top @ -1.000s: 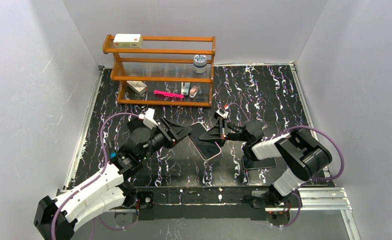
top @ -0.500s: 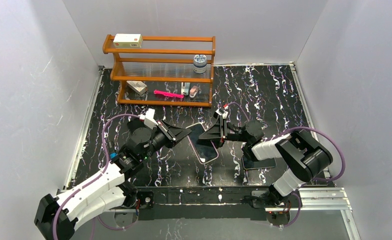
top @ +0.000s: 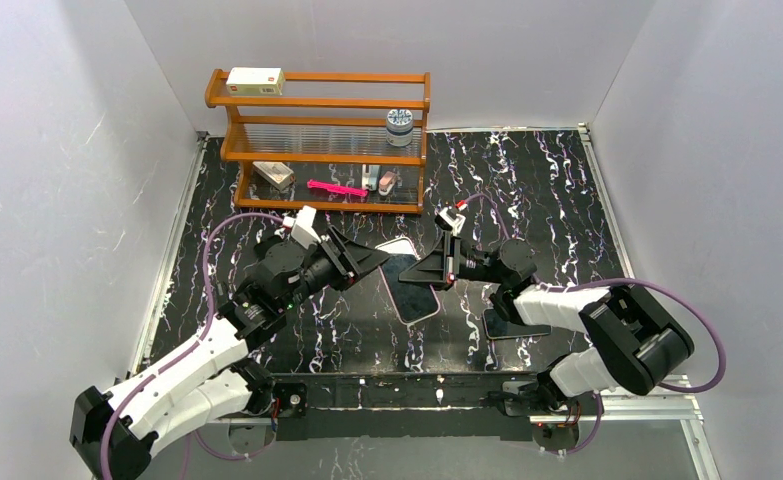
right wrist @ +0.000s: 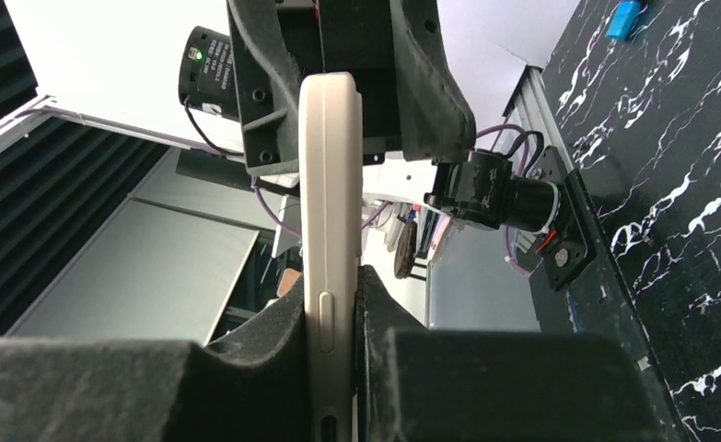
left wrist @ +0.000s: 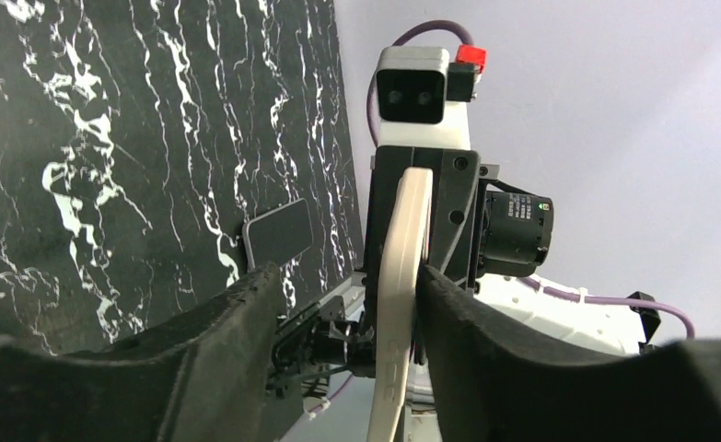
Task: Put the phone into the phone case
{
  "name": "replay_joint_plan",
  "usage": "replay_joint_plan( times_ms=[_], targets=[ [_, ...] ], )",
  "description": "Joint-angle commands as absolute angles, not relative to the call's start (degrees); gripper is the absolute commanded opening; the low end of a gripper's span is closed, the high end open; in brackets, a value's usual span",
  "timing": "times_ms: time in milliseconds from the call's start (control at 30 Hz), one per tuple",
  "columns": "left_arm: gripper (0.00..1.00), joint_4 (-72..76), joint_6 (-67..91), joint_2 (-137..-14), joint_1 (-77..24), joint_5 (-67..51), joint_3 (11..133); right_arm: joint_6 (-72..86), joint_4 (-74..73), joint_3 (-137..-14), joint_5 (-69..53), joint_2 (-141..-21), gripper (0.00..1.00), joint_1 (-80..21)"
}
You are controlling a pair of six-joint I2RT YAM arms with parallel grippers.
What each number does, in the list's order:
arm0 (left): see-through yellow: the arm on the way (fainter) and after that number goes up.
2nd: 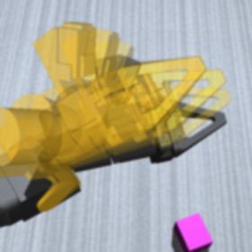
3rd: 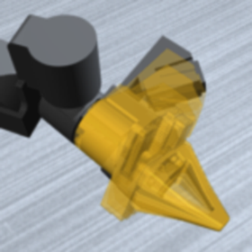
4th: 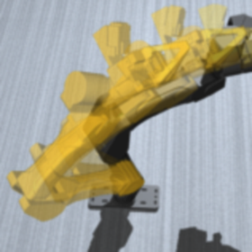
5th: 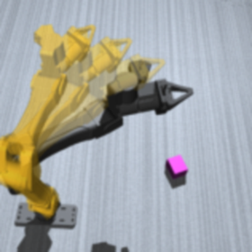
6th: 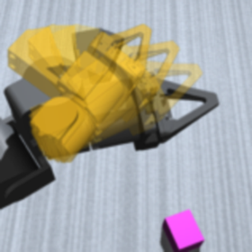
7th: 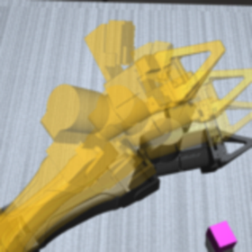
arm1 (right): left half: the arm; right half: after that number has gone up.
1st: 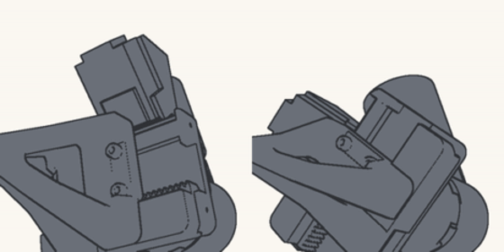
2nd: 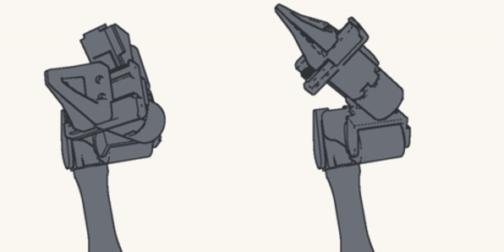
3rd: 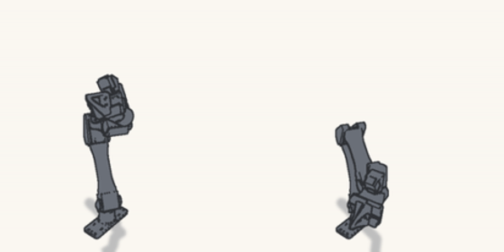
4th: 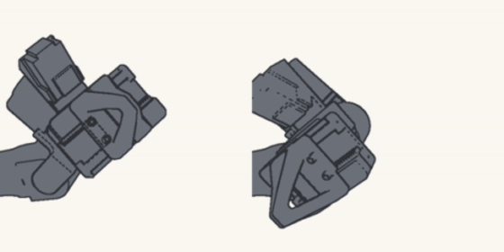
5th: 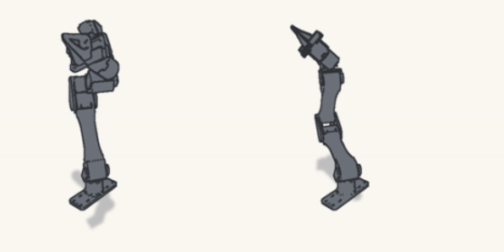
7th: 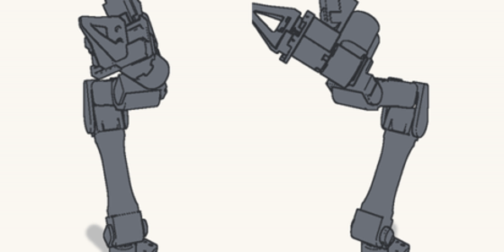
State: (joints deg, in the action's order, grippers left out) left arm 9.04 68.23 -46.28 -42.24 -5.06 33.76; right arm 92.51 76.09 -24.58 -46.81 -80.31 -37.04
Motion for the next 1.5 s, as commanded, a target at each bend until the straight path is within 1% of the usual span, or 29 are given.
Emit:
replay_joint_plan(
  times_ms=[0,133,300,433,567,667,800,967,1000,1067,1100,1267,1300,1367,1433,1467],
  targets=[
    [0.58,6.59,66.25,-45.61,-42.09,-7.36,34.91,90.75,77.12,-27.47,-42.17,-78.46,0.04,-37.1],
    [0.65,8.37,66.26,-44.33,-42.1,-9.44,32.63,91.14,77.37,-28.14,-38.57,-78.75,0.02,-37.15],
    [0.7,14.04,68.76,-43.59,-42.08,-13.18,28.99,90.86,75.17,-29.54,-34.5,-79.29,0.02,-37.14],
    [0.7,19.69,70.89,-44.79,-42.09,-15.92,26.27,90.62,72.71,-30.88,-32.54,-80.28,0.03,-37.11],
    [0.65,24.13,73.0,-46.81,-42.03,-18.24,24.69,90.82,72.64,-31.58,-31.13,-81.76,0.03,-37.1],
    [0.59,24.7,73.7,-47.24,-42.1,-18.55,24.21,90.71,72.6,-31.76,-30.54,-82.64,0.03,-37.16],
    [0.45,23.64,74.38,-46.49,-42.1,-17.97,23.25,89.52,71.61,-31.52,-30.15,-83.26,0.02,-37.16],
    [0.19,21.15,73.58,-45.47,-42.07,-16.33,22.7,87.8,69.94,-30.88,-30.04,-83.15,0.02,-37.14],
    [0.11,19.9,73.19,-45.44,-42.1,-15.76,23.05,87.51,69.77,-30.73,-30.1,-83.08,0.03,-37.1],
    [0.02,15.19,71.68,-45.59,-42.1,-14.61,24.49,86.77,69.14,-30.77,-30.42,-82.83,0.05,-37.13],
    [0.0,13.58,70.84,-45.69,-42.04,-14.31,25.15,86.01,68.52,-30.93,-30.6,-82.68,0.07,-37.1],
    [0.0,3.89,67.19,-45.93,-42.1,-11.14,28.77,82.66,63.68,-31.98,-31.41,-81.17,0.2,-37.1],
    [0.0,2.62,66.15,-46.08,-42.04,-10.86,29.43,82.05,62.92,-32.13,-31.53,-80.93,0.21,-37.1],
    [0.0,1.3,65.73,-46.35,-42.05,-10.7,29.99,81.2,62.08,-32.17,-31.53,-80.48,0.2,-37.09],
    [0.0,2.64,65.94,-46.57,-42.08,-11.7,29.87,81.36,61.91,-32.11,-31.68,-80.46,0.13,-37.09],
    [0.0,4.81,66.57,-46.46,-42.05,-12.82,29.32,82.06,62.41,-32.0,-31.72,-80.62,0.12,-37.09]
  ],
)
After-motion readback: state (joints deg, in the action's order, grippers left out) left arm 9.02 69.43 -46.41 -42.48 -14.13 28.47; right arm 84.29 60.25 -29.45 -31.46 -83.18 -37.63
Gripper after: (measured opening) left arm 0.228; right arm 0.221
